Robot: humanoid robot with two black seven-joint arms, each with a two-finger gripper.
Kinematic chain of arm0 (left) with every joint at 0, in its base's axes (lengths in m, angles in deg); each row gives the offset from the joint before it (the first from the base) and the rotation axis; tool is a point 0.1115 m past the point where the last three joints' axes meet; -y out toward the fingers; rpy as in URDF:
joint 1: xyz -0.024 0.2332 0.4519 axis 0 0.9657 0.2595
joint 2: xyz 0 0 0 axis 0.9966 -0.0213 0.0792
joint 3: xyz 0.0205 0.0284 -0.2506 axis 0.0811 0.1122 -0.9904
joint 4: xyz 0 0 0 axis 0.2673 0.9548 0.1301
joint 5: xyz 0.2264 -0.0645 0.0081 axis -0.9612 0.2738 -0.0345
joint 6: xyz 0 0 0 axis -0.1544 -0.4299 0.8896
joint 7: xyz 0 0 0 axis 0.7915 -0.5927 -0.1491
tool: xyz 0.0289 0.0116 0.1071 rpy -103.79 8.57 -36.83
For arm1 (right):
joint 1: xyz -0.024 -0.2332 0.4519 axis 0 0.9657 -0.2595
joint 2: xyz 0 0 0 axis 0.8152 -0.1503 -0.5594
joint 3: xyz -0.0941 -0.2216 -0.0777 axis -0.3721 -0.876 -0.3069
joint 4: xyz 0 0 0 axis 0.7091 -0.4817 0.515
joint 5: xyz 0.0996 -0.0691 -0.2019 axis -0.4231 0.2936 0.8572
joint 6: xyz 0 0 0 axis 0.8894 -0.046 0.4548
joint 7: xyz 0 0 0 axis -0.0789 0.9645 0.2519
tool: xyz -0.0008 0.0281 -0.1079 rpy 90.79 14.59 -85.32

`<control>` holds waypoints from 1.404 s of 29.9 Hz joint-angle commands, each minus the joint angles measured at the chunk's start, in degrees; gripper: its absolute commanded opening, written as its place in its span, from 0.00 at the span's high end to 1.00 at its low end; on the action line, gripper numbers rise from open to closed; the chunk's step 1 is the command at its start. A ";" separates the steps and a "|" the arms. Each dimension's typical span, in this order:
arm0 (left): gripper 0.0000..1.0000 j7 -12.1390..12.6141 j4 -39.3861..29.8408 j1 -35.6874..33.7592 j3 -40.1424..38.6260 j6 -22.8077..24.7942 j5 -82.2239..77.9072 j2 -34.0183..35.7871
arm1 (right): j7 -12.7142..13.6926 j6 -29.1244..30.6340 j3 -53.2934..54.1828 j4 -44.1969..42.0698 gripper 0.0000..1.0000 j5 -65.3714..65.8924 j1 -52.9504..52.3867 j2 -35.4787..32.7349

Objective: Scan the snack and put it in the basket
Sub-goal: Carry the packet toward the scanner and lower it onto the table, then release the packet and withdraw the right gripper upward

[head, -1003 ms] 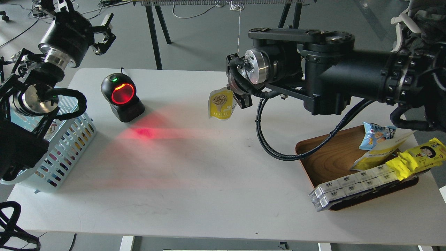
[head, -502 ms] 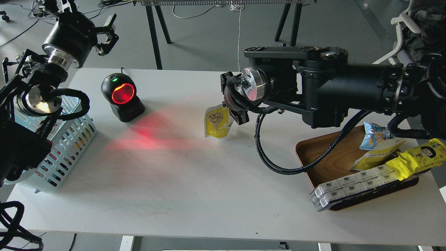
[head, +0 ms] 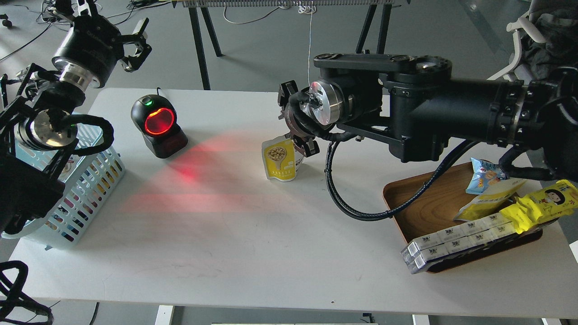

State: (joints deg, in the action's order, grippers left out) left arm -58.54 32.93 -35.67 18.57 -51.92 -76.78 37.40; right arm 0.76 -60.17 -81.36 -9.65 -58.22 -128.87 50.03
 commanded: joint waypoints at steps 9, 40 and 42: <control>0.00 0.57 5.24 -1.02 -0.03 1.83 -0.61 1.82 | 0.00 5.41 10.31 6.30 0.00 7.68 -0.92 -2.00; 0.00 0.40 -40.97 -5.06 2.70 13.30 -58.23 40.24 | -3.83 51.90 72.55 -13.45 0.00 10.85 52.35 -32.43; 0.00 0.40 -43.87 -5.33 2.78 13.30 -66.49 38.93 | -5.05 53.04 72.64 -15.91 0.00 10.85 52.26 -32.26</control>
State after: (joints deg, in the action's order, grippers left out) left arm -58.12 -7.20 -40.66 21.29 -38.75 -132.15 77.70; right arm -2.88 -9.16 -8.96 -22.10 -47.33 -76.84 17.62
